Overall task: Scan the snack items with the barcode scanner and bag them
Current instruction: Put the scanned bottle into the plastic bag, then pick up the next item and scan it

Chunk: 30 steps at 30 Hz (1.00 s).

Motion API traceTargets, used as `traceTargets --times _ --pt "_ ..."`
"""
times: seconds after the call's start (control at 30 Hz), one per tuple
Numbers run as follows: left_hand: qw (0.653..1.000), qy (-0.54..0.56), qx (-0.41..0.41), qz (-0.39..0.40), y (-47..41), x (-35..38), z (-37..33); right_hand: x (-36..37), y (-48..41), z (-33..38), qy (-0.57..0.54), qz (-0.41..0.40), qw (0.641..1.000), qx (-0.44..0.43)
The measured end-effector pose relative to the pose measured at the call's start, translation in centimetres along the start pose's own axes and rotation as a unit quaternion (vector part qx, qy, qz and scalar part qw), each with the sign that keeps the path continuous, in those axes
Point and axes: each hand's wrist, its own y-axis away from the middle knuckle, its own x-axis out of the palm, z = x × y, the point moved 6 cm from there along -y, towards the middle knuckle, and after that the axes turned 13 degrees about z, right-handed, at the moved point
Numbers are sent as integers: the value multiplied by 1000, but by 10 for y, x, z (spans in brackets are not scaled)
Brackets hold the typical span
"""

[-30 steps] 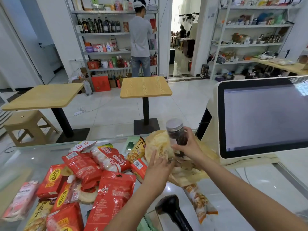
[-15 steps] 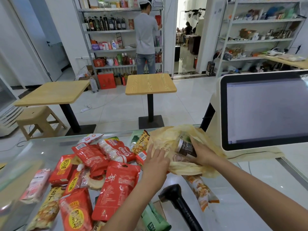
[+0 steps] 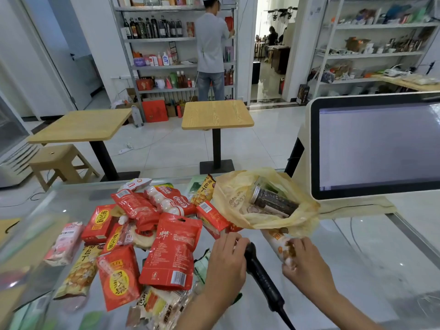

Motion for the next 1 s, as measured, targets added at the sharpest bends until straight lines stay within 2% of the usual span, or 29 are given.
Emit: traceTargets --times 0.07,0.1,0.17,0.2,0.27,0.3,0.33,0.4,0.43,0.47,0.53,0.6,0.7,0.77,0.83,0.87,0.93,0.97,1.0 --pt "1000 2 19 -17 5 -4 -6 -11 1 -6 -121 8 992 24" --pt "999 8 28 -33 8 -8 -8 -20 4 -10 -230 21 972 36" --pt "997 32 38 -65 13 -14 -11 -33 14 -12 -455 64 887 46" --pt "996 45 39 -74 16 -17 -12 -43 23 -8 -521 76 849 37" --pt "992 109 9 -63 16 -22 -13 -59 37 1 -588 94 803 7" --pt "981 187 -31 -50 15 -25 -11 -64 43 9 -615 113 780 -18" --pt "951 294 -89 -35 14 -28 -10 -67 48 19 -637 133 758 -44" --pt "842 504 -193 -30 10 -29 -10 -67 54 38 -657 166 731 -81" --pt "793 563 -229 -31 9 -28 -10 -65 57 48 -655 183 727 -91" --pt "760 599 -253 -31 8 -30 -10 -61 57 56 -641 198 735 -97" --pt "725 628 -279 -37 10 -38 -4 -57 56 68 -601 207 765 -107" --pt "713 632 -301 -43 15 -43 10 -54 49 71 -544 173 813 -113" --pt "706 614 -351 -50 27 -43 36 -46 36 60 -366 57 925 -78" --pt "707 594 -380 -53 36 -39 49 -27 28 57 -267 80 960 -34" --pt "710 577 -400 -54 45 -35 59 -5 24 62 -261 175 949 -6" --pt "712 567 -411 -55 50 -32 64 6 24 65 -318 237 918 17" --pt "717 550 -424 -54 56 -25 74 27 27 74 -449 340 824 63" --pt "723 541 -427 -49 58 -21 78 31 27 78 -479 362 796 74" --pt "731 529 -429 -40 58 -17 80 32 25 81 -485 364 791 80"
